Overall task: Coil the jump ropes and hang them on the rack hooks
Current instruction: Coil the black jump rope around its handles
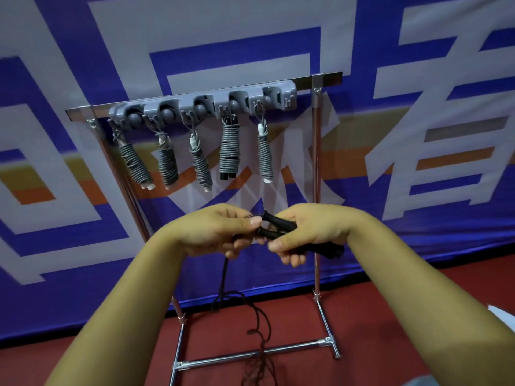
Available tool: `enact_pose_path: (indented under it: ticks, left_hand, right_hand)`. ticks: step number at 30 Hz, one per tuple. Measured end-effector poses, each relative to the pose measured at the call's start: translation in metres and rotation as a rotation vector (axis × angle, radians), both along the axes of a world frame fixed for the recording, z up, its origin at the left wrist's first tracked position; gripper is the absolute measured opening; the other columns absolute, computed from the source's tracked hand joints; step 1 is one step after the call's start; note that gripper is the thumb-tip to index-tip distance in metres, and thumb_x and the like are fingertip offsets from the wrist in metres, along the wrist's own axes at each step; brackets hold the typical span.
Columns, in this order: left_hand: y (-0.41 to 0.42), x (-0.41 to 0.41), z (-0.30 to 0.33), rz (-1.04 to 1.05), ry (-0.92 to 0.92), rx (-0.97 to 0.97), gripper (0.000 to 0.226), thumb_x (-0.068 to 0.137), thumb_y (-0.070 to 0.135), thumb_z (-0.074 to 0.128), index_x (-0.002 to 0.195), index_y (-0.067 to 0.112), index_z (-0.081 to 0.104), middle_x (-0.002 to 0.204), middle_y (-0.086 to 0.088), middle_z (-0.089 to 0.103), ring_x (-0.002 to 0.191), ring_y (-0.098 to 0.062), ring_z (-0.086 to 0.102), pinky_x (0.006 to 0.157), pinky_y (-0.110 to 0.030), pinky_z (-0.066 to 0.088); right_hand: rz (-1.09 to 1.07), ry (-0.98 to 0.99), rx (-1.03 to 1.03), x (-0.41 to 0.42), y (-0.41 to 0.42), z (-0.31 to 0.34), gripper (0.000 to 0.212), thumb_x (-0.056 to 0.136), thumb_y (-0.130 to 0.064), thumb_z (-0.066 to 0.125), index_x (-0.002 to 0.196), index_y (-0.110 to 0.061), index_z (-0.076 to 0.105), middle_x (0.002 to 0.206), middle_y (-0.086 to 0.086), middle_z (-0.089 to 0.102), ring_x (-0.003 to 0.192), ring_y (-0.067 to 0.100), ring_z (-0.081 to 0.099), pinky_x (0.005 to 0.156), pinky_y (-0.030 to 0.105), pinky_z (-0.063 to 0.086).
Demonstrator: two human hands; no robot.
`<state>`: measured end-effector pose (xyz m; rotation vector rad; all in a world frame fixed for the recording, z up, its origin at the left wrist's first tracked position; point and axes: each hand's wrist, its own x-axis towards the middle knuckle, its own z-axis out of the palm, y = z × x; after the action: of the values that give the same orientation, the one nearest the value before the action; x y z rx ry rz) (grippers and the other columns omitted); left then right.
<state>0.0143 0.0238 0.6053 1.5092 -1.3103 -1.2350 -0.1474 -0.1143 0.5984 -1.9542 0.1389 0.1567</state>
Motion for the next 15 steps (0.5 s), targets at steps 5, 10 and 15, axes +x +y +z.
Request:
enact_pose_path:
  ticks: [5, 10, 15]
  left_hand:
    - [-0.001, -0.011, 0.001, 0.143, 0.080, -0.057, 0.038, 0.092, 0.038, 0.055, 0.070, 0.008, 0.061, 0.048, 0.001, 0.037, 0.042, -0.007, 0.030, 0.043, -0.019, 0.029]
    - [-0.007, -0.026, -0.003, 0.328, 0.070, -0.152, 0.038, 0.094, 0.037, 0.048, 0.077, 0.005, 0.058, 0.052, -0.001, 0.043, 0.042, -0.008, 0.032, 0.045, -0.020, 0.036]
    - [-0.005, -0.034, 0.002, 0.409, 0.177, -0.268, 0.037, 0.093, 0.035, 0.049, 0.077, 0.003, 0.058, 0.051, -0.001, 0.044, 0.040, -0.007, 0.034, 0.043, -0.019, 0.037]
  right_hand:
    - [-0.165, -0.112, -0.098, 0.008, -0.002, -0.014, 0.034, 0.079, -0.023, 0.075, 0.109, -0.015, 0.059, 0.099, 0.003, 0.071, 0.096, 0.017, 0.068, 0.091, 0.034, 0.053]
    - [-0.491, -0.407, -0.510, 0.020, 0.023, -0.033, 0.018, 0.090, -0.018, 0.058, 0.101, -0.030, 0.050, 0.093, -0.003, 0.063, 0.083, 0.016, 0.061, 0.073, 0.040, 0.054]
    - [-0.569, -0.333, -0.171, 0.029, 0.020, -0.050, 0.010, 0.094, -0.013, 0.056, 0.099, -0.021, 0.060, 0.090, -0.003, 0.070, 0.092, 0.018, 0.066, 0.086, 0.044, 0.053]
